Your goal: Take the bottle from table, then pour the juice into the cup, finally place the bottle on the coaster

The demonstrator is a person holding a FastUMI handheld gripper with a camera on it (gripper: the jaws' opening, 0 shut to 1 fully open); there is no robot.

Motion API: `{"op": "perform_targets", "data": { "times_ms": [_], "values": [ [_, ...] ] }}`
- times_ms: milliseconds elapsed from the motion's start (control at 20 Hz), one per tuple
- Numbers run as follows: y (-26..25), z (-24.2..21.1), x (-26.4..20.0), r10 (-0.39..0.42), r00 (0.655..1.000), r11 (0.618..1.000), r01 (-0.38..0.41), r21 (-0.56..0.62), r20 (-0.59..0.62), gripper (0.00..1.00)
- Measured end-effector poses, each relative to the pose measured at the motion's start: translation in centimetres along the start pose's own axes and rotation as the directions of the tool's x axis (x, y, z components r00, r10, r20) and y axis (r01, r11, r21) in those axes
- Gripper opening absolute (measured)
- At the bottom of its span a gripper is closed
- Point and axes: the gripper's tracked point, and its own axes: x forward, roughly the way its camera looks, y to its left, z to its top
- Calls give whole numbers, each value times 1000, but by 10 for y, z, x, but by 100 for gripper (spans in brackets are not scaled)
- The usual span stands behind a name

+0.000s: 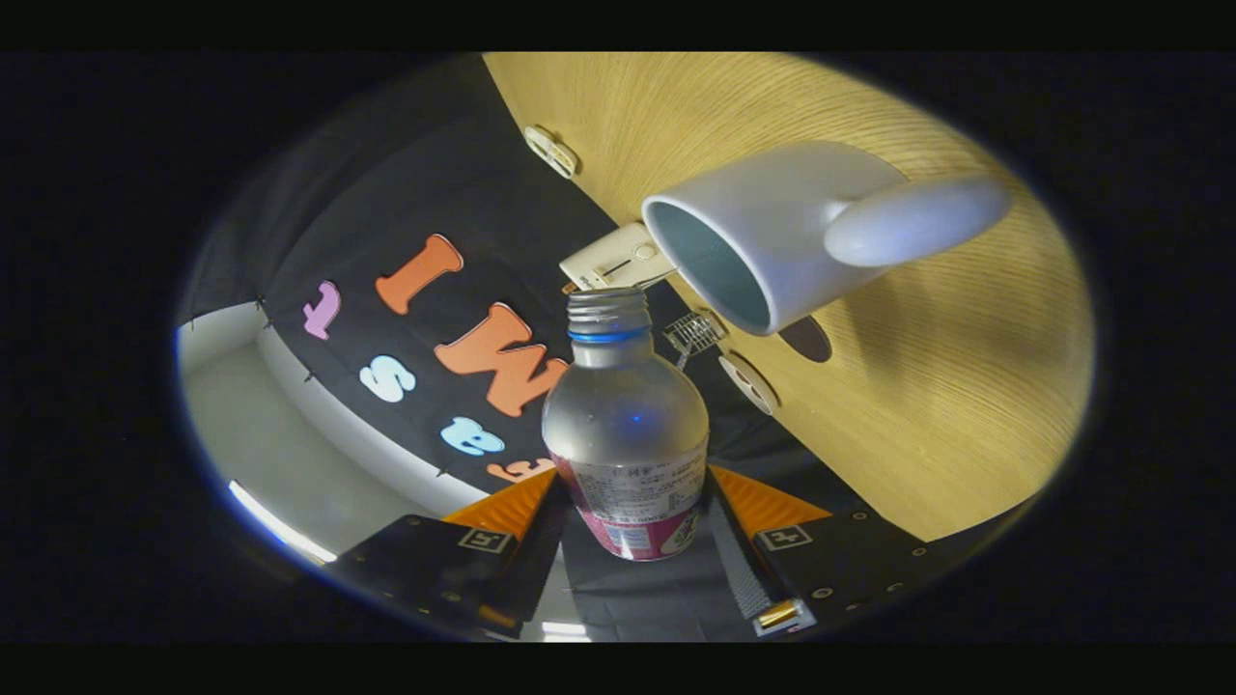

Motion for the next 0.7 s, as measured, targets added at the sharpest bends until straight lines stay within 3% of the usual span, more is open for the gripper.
{"op": "perform_targets", "data": {
  "times_ms": [400, 700],
  "values": [
    [0, -4, 0, 1, 1000, 1000, -1, 2, -12, 77],
    [-19, 6, 6, -75, 997, 986, 78, -145, 27, 76]
  ]
}}
